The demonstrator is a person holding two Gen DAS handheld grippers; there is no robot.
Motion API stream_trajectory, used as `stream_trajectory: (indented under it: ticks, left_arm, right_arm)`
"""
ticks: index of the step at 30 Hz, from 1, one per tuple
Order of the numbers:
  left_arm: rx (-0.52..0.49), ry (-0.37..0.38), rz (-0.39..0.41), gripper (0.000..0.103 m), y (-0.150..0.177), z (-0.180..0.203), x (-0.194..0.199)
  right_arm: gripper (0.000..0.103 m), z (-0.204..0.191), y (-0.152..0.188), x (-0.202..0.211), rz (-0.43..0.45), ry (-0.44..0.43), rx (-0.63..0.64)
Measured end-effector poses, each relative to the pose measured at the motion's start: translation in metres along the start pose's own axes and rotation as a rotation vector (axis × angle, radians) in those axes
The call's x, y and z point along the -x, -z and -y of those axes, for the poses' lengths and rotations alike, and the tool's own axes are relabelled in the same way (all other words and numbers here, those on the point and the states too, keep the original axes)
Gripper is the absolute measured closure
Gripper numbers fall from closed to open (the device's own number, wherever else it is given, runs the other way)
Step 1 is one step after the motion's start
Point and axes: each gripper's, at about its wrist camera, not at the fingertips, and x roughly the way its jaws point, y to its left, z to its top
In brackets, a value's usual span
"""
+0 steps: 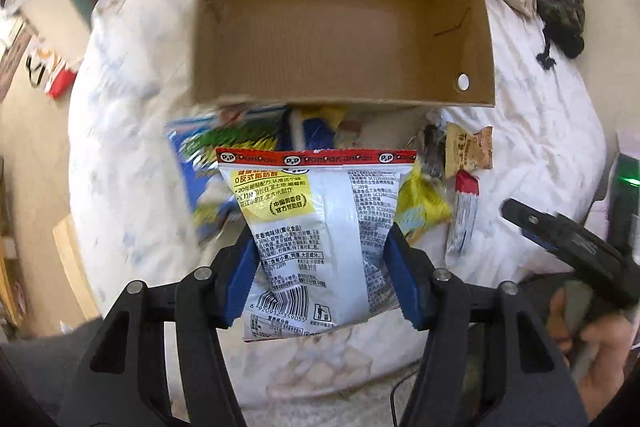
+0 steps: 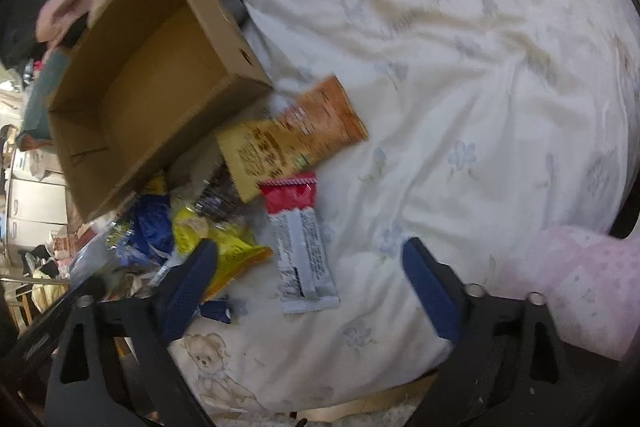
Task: Organize snacks
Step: 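Carry the chip bag with the left tool while the right tool carries the bar over the box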
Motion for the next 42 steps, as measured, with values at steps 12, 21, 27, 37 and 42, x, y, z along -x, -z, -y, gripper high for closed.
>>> stream_trajectory:
  ticks: [12,21,27,37,42]
  left_arm:
    - [0.119,-0.044,0.052,0.046,0.023,-0.055,0.004]
    - [0.087,-0.078,0.109,0.046,0.02,-0.057,0.008]
    - [0.157,-0.068,0.067,0.046,0.021,-0.076,0.001]
    - [0.11,-0.122,0.218,0.046,0.025,-0.063,0.028]
    - [0.034,-0.133,0.301,0.046,0.009,-0.053,0.051]
  right_arm:
    - [0.039,-0.021,0.005,-0.049,-0.112,0.096,0.085]
    - [0.07,-0.024,0.014,-0.053,-0.108,0.091,0.112]
    - [0.07,-0.023,0.025,-0.022,-0.002,0.068,0.122]
    - [0.07,-0.048,0.024,0.046,0.256,-0.072,0.191]
    - [0.07,-0.08,0.019,0.061,0.346,-0.159,0.284]
